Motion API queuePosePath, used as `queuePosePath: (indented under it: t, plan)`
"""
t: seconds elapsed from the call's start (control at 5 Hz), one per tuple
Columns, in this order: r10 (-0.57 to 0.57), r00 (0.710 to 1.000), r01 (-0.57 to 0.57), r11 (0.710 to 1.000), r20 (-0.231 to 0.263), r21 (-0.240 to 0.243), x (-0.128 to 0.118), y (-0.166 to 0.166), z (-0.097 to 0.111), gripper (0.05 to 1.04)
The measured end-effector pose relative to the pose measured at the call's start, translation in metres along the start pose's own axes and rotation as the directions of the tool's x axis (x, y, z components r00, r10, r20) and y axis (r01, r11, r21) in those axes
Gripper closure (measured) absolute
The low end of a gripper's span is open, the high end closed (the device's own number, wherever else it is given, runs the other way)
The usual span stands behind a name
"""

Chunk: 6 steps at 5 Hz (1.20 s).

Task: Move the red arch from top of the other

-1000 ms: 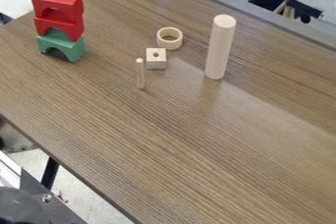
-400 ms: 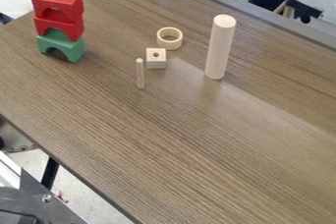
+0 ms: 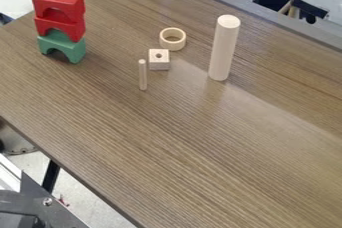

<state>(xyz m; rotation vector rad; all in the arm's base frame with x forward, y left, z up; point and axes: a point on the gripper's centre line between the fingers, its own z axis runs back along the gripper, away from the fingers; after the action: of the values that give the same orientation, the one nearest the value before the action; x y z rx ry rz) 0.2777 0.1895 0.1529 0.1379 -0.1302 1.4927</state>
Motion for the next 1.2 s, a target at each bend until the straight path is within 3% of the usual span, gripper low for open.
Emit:
queuePosePath:
  t: [0.4,1.2]
  plan:
    - [0.190,0.980,-0.181,0.975,0.058,-0.132,0.004,-0.003,-0.007,0.085]
    - [0.247,0.965,-0.236,0.965,0.089,-0.115,0.015,0.008,-0.012,0.085]
